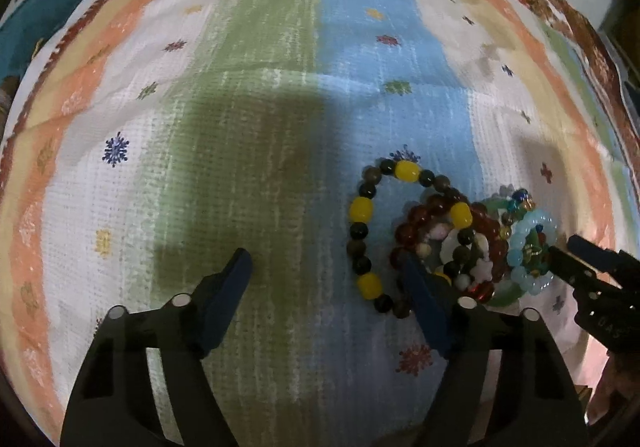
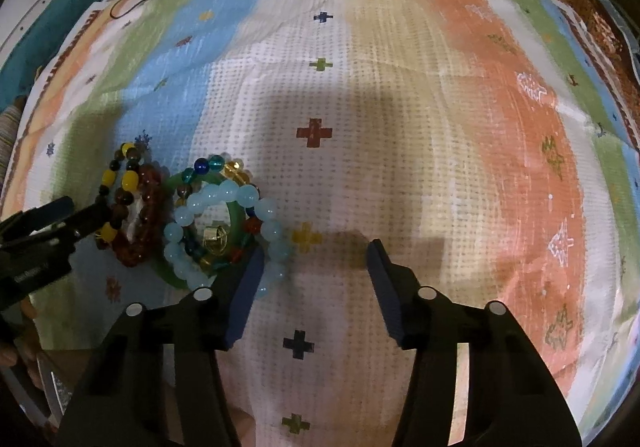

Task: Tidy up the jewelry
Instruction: 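Close the right tool on the pale blue bracelet while the left tool grasps the yellow-black bracelet, then carry both bracelets over the silver tin and open both tools to drop them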

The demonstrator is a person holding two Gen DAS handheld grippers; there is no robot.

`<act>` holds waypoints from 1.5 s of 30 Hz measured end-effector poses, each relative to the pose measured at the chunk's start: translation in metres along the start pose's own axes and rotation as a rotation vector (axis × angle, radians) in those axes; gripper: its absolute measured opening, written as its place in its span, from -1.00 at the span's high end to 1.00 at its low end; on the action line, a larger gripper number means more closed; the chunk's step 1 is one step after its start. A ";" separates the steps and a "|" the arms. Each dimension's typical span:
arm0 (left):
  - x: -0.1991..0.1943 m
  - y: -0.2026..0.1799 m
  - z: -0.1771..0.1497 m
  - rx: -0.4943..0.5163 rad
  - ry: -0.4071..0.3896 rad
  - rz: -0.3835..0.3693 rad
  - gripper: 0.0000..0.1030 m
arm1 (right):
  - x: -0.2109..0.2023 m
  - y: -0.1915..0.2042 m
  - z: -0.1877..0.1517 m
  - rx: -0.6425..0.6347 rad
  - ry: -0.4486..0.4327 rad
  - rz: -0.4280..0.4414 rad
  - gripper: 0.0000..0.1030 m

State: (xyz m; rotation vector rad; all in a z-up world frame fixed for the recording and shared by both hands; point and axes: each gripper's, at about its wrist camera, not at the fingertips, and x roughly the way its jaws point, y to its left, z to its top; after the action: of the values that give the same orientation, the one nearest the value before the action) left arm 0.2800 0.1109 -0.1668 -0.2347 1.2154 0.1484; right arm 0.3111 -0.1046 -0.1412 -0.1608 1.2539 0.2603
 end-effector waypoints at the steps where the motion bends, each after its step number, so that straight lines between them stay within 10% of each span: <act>1: 0.000 0.001 0.000 0.001 -0.001 0.014 -0.19 | 0.001 0.000 0.000 -0.001 -0.001 -0.004 0.11; 7: 0.004 -0.010 -0.006 0.075 -0.010 0.084 -0.08 | 0.001 0.007 -0.001 -0.037 -0.005 -0.027 0.66; 12: 0.001 -0.012 -0.003 0.078 -0.006 0.083 0.82 | -0.002 0.006 -0.002 -0.038 -0.011 -0.019 0.76; 45: -0.107 -0.024 -0.015 0.049 -0.147 -0.066 0.82 | -0.094 0.014 -0.026 -0.081 -0.173 -0.012 0.77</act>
State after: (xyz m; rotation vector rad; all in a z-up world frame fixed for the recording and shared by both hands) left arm 0.2360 0.0848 -0.0689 -0.2169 1.0622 0.0766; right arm 0.2560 -0.1076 -0.0595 -0.2110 1.0712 0.3089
